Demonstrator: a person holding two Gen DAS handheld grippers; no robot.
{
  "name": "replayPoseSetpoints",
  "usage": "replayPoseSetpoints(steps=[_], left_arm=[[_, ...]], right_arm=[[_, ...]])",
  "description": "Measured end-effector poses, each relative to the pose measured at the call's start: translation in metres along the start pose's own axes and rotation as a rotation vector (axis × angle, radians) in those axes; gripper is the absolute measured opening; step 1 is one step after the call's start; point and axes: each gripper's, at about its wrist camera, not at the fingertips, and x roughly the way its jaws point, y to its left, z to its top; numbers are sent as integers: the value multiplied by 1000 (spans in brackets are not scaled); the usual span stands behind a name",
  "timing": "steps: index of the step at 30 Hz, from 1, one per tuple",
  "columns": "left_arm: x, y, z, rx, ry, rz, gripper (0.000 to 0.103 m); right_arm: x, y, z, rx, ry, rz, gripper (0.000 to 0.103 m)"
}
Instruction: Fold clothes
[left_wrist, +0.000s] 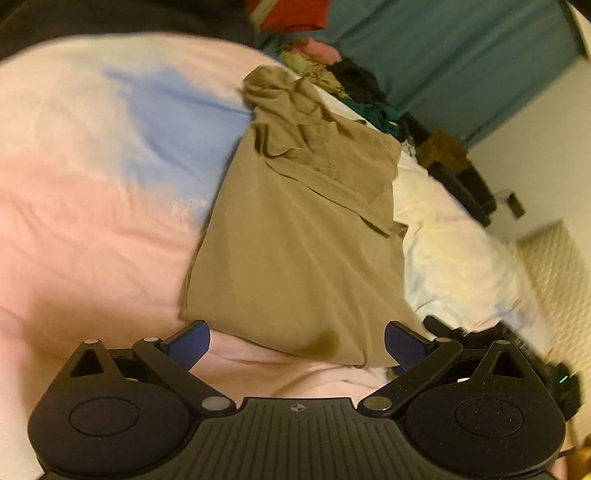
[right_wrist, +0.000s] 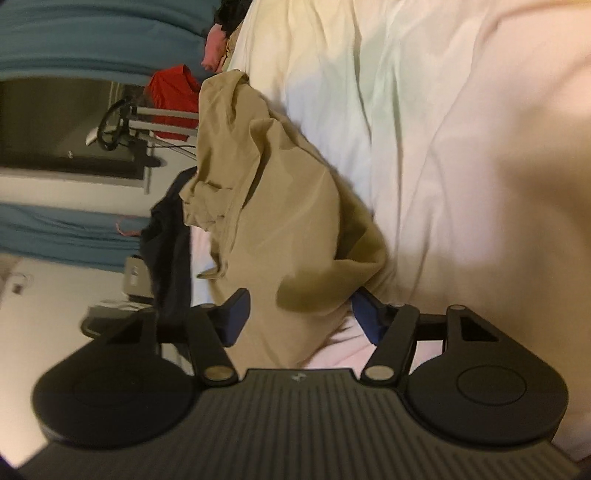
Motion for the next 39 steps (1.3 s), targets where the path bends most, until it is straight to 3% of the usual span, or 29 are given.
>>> replayPoseSetpoints(steps=[4, 5, 6, 7, 9, 14, 21, 26, 29, 32, 39], left_arm=[[4, 16, 4, -114, 26, -66, 102], [6, 18, 4, -131, 33, -77, 101], [7, 20, 4, -152, 41, -94, 100], [9, 22, 4, -172, 49, -111, 100], [12, 25, 3, -213, 58, -175, 97], [32, 28, -8, -311, 141, -388, 97], [56, 34, -9, -369, 131, -472, 92], [44, 45, -6, -417, 75, -483, 90], [31, 46, -5, -382, 45, -442, 70], [18, 39, 4, -301, 8, -415, 70], [26, 53, 5, -355, 28, -348, 66]], right_arm=[[6, -2, 0, -1, 6, -17, 64], [8, -3, 1, 1, 5, -16, 59], [9, -4, 1, 2, 5, -15, 45], [11, -4, 2, -2, 5, -12, 41], [12, 1, 3, -29, -5, -5, 18], [-1, 27, -2, -176, -55, 39, 15], [-13, 40, 3, -218, -70, 91, 14], [-19, 40, 7, -215, -53, 120, 14], [-21, 46, 5, -245, -52, 149, 14], [-16, 48, 5, -255, -38, 156, 14], [-5, 38, 9, -200, -16, 135, 16]])
